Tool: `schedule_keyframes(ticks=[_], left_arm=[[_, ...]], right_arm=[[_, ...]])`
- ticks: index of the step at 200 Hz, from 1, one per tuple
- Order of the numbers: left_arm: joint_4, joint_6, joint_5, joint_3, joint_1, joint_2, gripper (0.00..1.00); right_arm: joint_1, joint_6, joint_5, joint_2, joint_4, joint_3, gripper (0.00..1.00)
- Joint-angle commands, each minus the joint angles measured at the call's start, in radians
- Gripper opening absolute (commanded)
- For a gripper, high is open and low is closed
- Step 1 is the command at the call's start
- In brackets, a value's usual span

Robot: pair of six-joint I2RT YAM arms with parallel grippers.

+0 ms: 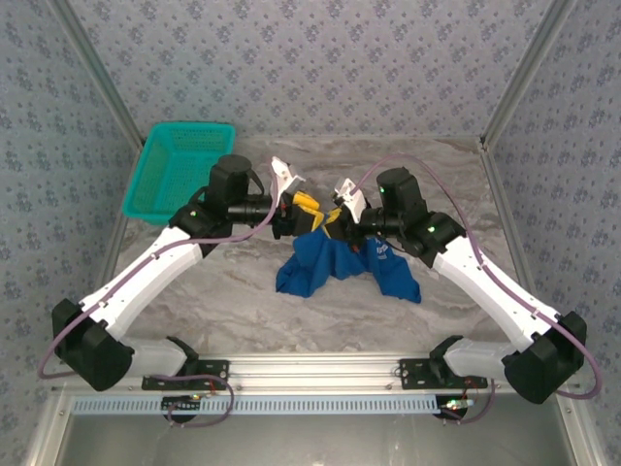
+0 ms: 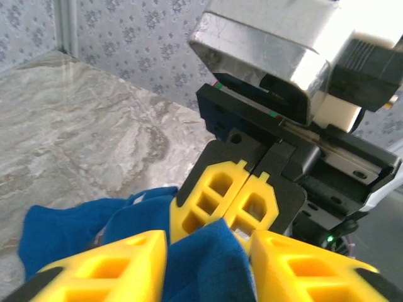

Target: Fold the inside-out t-shirt

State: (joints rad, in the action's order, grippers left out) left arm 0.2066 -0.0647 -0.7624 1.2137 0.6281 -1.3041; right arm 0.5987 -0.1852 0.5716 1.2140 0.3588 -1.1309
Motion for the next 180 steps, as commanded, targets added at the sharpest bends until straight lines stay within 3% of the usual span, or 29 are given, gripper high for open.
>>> schedule_keyframes(ticks=[1, 25, 83, 132, 146, 168, 180], left_arm=[[0.003, -0.015, -0.071, 0.037, -0.006, -0.008, 0.44], [0.01, -0.024, -0.095, 0.037, -0.005, -0.016, 0.44], [0.021, -0.02, -0.107, 0.037, -0.011, -0.024, 0.27], [0.05, -0.005, -0.121, 0.049, -0.012, -0.046, 0.29], [0.05, -0.005, -0.134, 0.052, -0.013, -0.05, 0.22], [0.025, -0.021, -0.122, 0.045, -0.016, -0.038, 0.01], [0.002, -0.05, -0.088, 0.037, -0.024, -0.024, 0.0]], right_arm=[[0.007, -0.017, -0.008, -0.028, -0.009, -0.003, 0.0], [0.007, -0.016, -0.013, -0.028, -0.011, -0.003, 0.0], [0.007, -0.01, -0.022, -0.031, -0.018, -0.004, 0.0], [0.007, -0.004, -0.022, -0.03, -0.023, -0.01, 0.0], [0.007, -0.003, -0.026, -0.029, -0.022, -0.01, 0.0], [0.006, -0.002, -0.036, -0.028, -0.015, -0.007, 0.0], [0.004, 0.002, -0.049, -0.03, 0.001, -0.002, 0.0]])
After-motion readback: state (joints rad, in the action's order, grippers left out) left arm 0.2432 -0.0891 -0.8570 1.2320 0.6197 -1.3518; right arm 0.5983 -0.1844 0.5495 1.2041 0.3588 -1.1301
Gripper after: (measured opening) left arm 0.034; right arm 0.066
